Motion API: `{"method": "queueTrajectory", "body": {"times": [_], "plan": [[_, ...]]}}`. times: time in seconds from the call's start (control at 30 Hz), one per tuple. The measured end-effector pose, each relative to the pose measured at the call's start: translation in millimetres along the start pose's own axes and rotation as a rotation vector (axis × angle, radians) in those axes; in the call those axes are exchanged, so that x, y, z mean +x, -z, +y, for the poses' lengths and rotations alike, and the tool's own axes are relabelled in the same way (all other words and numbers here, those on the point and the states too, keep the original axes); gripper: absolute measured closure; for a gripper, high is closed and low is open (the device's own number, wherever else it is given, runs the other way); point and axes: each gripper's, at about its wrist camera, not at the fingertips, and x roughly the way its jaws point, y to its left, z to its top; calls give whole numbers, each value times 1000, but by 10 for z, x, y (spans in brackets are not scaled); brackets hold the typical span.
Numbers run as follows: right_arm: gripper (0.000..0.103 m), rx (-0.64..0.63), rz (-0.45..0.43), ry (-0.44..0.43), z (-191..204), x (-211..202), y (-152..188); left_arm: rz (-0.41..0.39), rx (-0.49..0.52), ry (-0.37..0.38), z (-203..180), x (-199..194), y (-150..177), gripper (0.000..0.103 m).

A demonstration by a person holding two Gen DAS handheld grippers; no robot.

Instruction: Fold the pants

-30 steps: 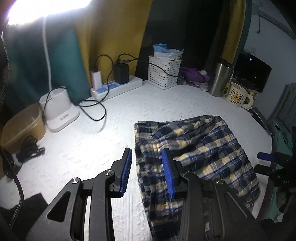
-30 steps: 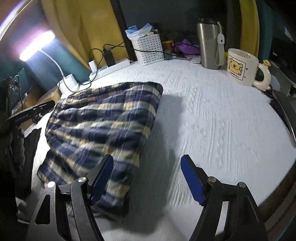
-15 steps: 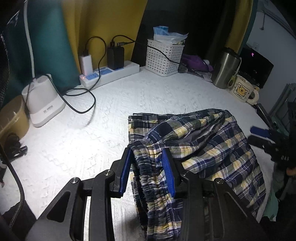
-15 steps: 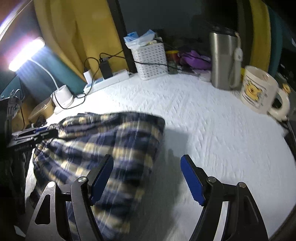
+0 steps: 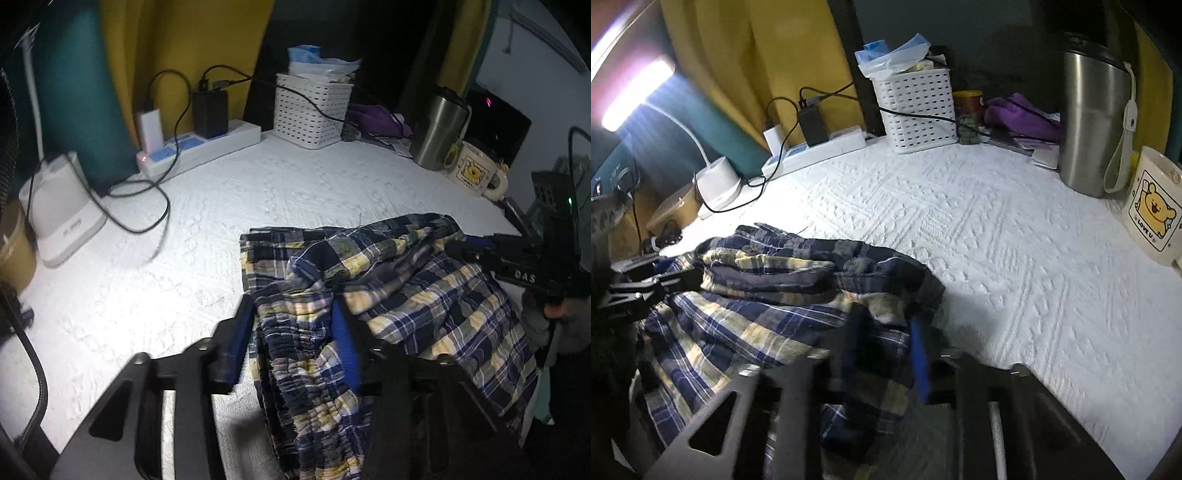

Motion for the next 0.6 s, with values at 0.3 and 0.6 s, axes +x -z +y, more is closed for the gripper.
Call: {"method": "queueTrajectory", "body": {"times": [0.3, 0.6], "plan": [[94, 57, -38, -5, -127, -101, -95, -60, 45, 27, -137, -89, -279, 74], [94, 107, -30, -13, -255, 66, -228, 14, -27, 31, 24, 258, -364, 74]]}}
